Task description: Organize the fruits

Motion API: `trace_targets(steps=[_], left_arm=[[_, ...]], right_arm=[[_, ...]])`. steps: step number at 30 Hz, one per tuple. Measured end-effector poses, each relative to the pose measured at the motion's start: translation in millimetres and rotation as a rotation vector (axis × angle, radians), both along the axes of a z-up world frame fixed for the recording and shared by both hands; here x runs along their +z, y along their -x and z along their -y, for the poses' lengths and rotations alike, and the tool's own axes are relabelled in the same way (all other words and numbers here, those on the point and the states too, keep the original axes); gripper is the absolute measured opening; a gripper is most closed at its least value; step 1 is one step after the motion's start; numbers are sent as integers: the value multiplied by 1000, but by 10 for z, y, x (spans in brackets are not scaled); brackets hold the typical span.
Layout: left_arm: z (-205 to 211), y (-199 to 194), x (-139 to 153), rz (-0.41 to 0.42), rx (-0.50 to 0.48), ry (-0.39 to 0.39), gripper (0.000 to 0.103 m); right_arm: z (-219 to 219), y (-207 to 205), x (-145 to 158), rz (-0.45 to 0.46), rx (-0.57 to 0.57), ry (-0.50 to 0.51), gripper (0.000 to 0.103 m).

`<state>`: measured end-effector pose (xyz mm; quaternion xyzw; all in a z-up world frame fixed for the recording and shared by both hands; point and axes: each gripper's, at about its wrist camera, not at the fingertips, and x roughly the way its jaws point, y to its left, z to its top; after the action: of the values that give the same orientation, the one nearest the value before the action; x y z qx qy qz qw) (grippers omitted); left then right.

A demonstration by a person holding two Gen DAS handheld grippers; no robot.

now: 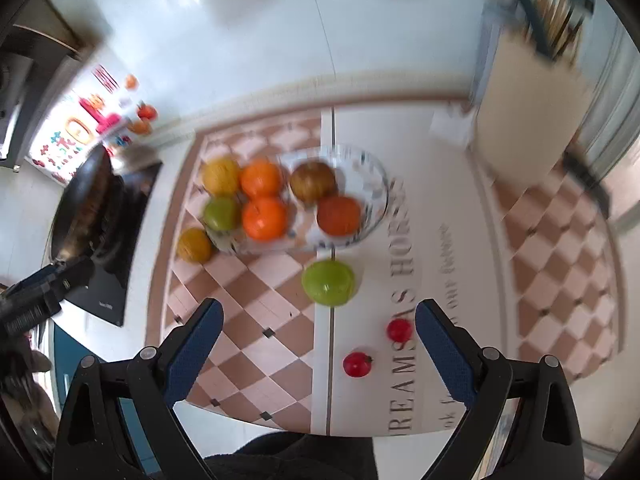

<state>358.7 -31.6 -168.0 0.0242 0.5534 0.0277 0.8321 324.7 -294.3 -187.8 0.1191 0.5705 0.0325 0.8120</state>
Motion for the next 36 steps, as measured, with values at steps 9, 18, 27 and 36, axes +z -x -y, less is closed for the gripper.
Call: trace_targets(steps=[9, 18, 27, 36], left_arm=[[-293, -636, -1026, -241, 100, -10, 103], [-143, -1114, -1647, -380, 54, 90, 102], [-17, -1210, -1652, -355, -26, 131, 53], [36, -943, -1538, -371, -39, 158, 51]], right_arm=[[-56, -484, -1147, -165, 15, -42, 87], [-278, -775, -1580, -259, 78, -3, 69], [-347, -850, -1721, -270, 100, 10, 66], [-419, -668, -1726, -336, 142, -27, 66]])
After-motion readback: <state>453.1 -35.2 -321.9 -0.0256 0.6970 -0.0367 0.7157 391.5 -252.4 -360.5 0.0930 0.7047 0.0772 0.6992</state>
